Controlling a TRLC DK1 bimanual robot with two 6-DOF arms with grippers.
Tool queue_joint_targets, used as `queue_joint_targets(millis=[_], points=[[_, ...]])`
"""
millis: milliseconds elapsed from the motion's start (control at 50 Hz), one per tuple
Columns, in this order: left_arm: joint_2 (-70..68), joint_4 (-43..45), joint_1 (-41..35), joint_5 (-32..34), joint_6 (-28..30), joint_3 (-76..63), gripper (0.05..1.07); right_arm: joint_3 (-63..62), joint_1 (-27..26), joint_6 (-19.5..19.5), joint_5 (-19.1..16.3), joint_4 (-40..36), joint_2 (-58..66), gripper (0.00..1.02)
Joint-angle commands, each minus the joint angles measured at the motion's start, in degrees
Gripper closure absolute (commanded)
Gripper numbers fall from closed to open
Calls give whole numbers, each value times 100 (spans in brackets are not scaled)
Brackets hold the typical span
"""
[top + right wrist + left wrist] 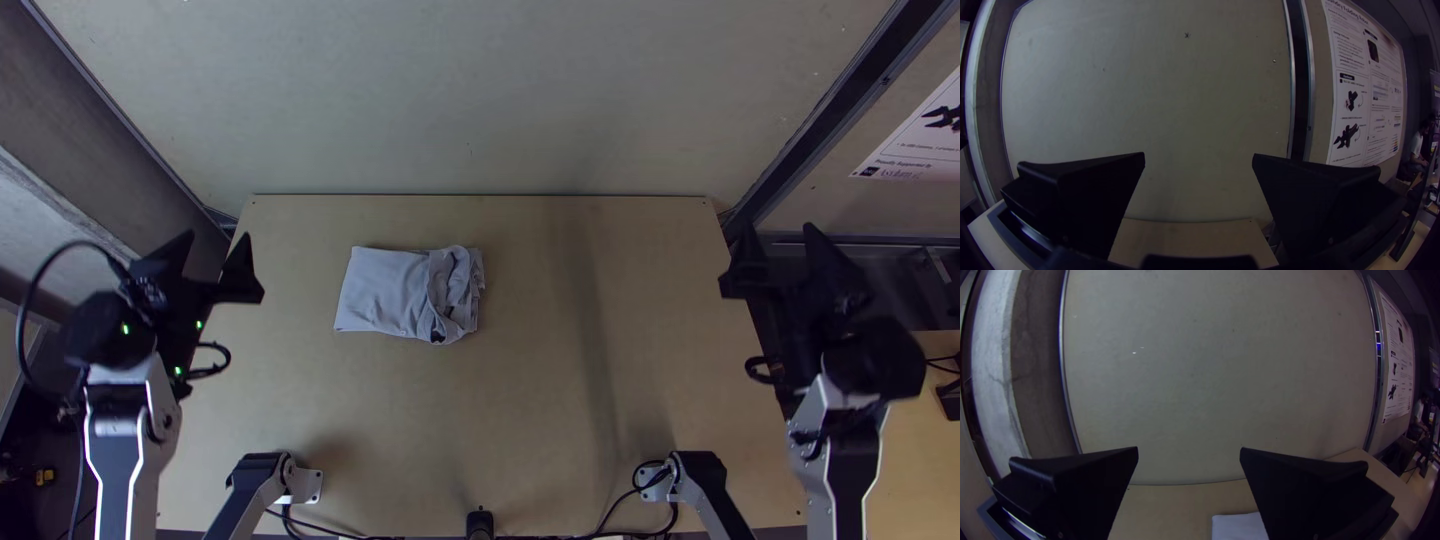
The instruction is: Fold the t-shirt
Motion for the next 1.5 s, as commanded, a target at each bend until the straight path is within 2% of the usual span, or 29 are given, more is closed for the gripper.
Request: queue_joint_targets(millis=[0, 120, 300, 440, 580, 680, 880, 960, 1040, 1080, 1220, 1280, 1480], points=[[-672, 372, 74, -28, 74, -706, 10, -645, -58, -104, 64, 470, -762, 4], [-1322, 767, 83, -28, 83, -1418, 10, -1348, -58, -263, 64, 883, -1641, 4], [-2315, 1075, 100, -37, 83, -2359, 10, -2166, 30, -263, 55, 909, -2722, 4], [-3106, 1145, 144, -37, 241, -2991, 10, -2860, 74, -298, 55, 1296, -3662, 4], [-3660, 1286, 171, -37, 329, -3448, 10, -3150, 74, -263, 55, 1357, -3697, 4], [-3704, 1312, 258, -37, 338, -3765, 10, -3651, 100, -245, 46, 1744, -3697, 4], [-3704, 2068, 276, -37, 39, -4679, 10, -4767, 100, 45, 55, 2544, -3706, 4], [-3704, 2428, 276, -37, 56, -5066, 10, -5233, 48, 98, 55, 2632, -3706, 4], [-3704, 2437, 285, -37, 92, -5382, 10, -5690, 48, 194, 55, 2684, -3706, 4], [-3704, 2323, 285, -37, 92, -5461, 10, -5752, 57, 212, 55, 2500, -3697, 4], [-3704, 2085, 258, -20, 12, -5663, 10, -5752, 13, 827, 73, 1515, -3697, 4], [-3704, 1628, 214, -37, 65, -5707, 10, -5708, 4, 731, 55, 1067, -3680, 4], [-3686, 1707, 302, -81, 48, -5734, 10, -5716, -5, 660, 46, 1111, -3680, 4]])
